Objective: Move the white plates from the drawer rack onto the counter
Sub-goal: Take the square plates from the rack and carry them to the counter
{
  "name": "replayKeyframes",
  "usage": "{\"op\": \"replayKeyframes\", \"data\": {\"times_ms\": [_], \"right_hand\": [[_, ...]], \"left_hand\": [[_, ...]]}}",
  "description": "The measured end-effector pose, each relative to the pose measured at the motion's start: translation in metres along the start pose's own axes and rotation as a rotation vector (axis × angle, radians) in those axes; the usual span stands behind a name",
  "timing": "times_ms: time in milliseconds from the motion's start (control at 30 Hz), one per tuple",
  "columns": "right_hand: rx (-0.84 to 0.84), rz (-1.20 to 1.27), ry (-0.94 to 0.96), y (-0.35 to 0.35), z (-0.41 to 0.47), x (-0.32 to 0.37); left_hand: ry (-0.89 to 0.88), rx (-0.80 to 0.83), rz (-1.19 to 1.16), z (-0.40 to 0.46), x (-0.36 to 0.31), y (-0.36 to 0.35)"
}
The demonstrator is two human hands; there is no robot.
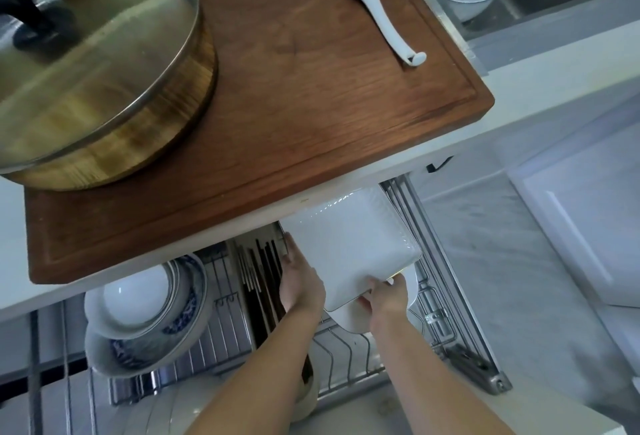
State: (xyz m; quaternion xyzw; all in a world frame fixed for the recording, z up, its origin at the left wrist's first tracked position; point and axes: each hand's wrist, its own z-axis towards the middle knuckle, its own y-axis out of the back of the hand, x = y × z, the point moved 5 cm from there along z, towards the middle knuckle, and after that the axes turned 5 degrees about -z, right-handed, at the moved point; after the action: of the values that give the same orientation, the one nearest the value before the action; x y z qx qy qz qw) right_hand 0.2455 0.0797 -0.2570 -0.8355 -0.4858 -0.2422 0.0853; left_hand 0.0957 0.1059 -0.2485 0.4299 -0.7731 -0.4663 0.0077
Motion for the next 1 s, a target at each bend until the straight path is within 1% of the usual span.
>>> {"op": "replayKeyframes", "data": {"times_ms": [100, 233, 400, 533, 733, 833, 1000], "right_hand": [[-0.008, 0.02, -0.005, 0.006, -0.005, -0.001], [-0.01, 0.038, -0.048, 0.015, -0.017, -0.004], [-0.002, -0.016, -0.092, 0.025, -0.04, -0.008], [0.005, -0.029, -0.082, 0.031, -0.067, 0.0], [-0.013, -0.135, -0.058, 0.038, -0.1, -0.001], [-0.003, -0.123, -0.065, 0.046, -0.118, 0.007], [-0.011, -0.189, 0.007, 0.065, -0.139, 0.029]], "left_hand": [[0.038, -0.001, -0.033, -0.008, 0.004, 0.0], [0.138, 0.021, -0.128, -0.021, 0.01, 0.005], [0.223, 0.068, -0.227, -0.039, 0.017, 0.013], [0.251, 0.067, -0.329, -0.052, 0.026, 0.021], [0.355, 0.044, -0.439, -0.082, 0.027, 0.05], [0.391, 0.044, -0.517, -0.101, 0.024, 0.061], [0.377, 0.09, -0.714, -0.133, 0.006, 0.07]]}}
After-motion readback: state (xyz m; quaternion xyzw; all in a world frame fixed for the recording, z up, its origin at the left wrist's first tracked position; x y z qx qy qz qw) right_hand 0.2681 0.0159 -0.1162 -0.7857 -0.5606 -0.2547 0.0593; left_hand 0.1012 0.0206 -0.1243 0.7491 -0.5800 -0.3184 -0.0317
